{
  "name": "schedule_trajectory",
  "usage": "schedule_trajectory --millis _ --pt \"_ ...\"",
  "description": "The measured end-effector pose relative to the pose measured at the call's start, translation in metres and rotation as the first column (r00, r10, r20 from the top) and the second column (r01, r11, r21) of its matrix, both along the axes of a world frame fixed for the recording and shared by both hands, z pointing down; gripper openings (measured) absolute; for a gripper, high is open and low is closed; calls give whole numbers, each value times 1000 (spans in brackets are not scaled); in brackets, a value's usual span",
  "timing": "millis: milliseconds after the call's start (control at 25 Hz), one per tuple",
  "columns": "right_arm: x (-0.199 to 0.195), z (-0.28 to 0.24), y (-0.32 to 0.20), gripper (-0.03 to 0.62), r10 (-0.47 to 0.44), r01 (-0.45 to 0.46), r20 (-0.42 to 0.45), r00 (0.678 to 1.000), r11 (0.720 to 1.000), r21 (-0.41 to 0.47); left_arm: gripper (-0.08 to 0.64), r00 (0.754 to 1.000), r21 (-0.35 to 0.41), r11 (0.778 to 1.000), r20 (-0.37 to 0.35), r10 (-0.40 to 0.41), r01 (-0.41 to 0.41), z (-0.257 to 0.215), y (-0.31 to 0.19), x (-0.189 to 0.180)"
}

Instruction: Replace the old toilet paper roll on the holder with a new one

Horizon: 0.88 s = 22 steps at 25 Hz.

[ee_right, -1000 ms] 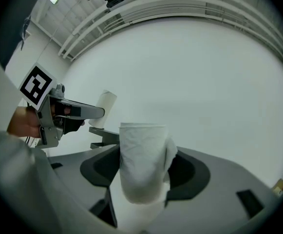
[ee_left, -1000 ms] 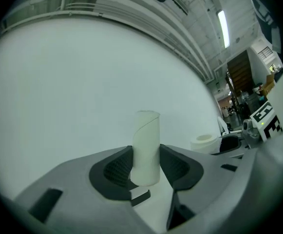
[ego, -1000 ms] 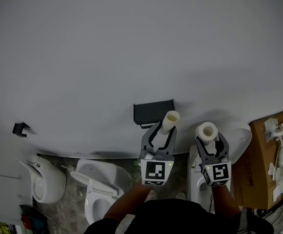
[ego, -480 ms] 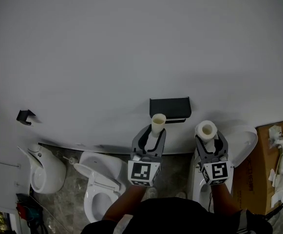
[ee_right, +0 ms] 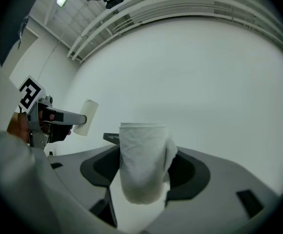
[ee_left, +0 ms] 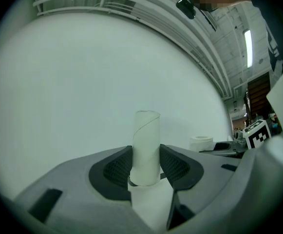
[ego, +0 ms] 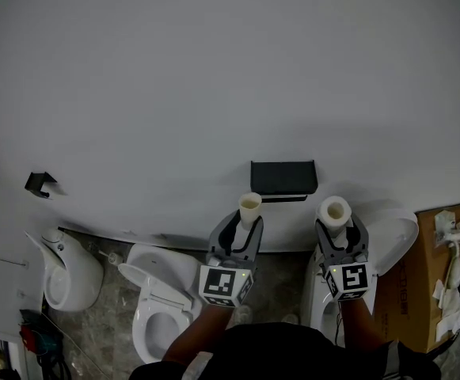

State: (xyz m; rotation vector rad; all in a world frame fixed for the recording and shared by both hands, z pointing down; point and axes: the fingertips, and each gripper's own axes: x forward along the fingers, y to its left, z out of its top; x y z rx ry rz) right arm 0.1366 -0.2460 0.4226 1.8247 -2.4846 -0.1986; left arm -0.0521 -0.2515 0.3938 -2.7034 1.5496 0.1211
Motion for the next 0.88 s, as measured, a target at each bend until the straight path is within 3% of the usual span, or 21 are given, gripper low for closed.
schedule_trajectory --millis 240,600,760,880 --pt "-2 0 -7 273 1 -1 31 1000 1000 0 173 1000 -12 1000 20 2 -2 8 4 -8" --pt "12 -3 -17 275 31 -29 258 966 999 -12 173 999 -27 1000 37 -14 15 17 6 -21" --pt "23 -2 -23 273 51 -40 411 910 999 -35 173 999 -21 1000 48 -4 5 18 10 -20" --pt "33 8 -32 273 78 -34 567 820 996 -87 172 999 -22 1000 41 -9 10 20 11 -22"
